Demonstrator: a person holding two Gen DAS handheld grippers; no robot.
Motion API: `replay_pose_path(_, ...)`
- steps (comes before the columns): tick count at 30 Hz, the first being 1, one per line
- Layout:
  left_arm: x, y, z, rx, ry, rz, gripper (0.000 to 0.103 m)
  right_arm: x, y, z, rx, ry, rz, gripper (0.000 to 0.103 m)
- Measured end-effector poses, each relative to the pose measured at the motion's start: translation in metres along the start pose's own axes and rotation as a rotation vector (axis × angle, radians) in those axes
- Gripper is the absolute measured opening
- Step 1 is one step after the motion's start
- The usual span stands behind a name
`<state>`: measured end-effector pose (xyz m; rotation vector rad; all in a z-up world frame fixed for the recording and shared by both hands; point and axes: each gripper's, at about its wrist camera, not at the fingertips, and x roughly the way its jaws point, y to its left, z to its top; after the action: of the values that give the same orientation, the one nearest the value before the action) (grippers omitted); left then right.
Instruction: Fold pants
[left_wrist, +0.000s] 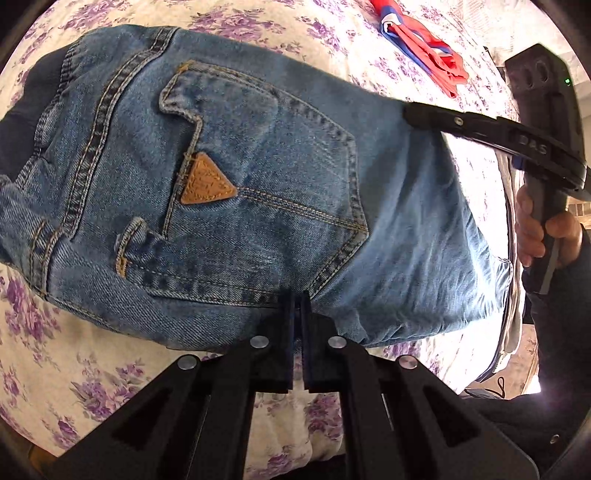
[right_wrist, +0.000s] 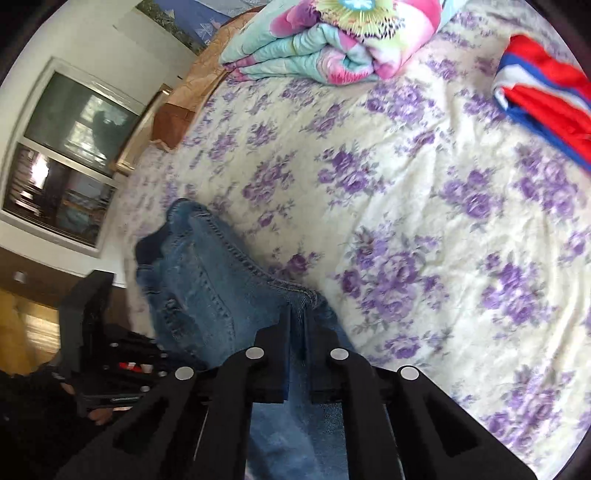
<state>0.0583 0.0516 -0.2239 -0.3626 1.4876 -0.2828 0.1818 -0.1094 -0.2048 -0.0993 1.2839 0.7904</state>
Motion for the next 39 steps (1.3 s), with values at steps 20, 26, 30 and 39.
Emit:
replay_pose_path(20,-0.033,-0.065,0.036,0.216,-0.011,0.026,0.003,-0.096,0.022,-0.084,0.079,-0.075,-0.109,0.013)
replay_pose_path(26,0.016,-0.119,0.080,0.328,0.045,0.045,0.004,-0.034,0.050,-0.177,0.249,-0.075,-0.183,0.010)
replay_pose_path(30,0.077,-0.124,0.094,0.352,0.128,0.183,0.004,-0.015,0.043,-0.199,0.340,-0.085,-0.197,0.009)
replay_pose_path(39,0.062,-0.124,0.080,0.367,0.109,0.208,0.003,-0.147,-0.035,-0.341,1.027,-0.575,-0.106,0.062)
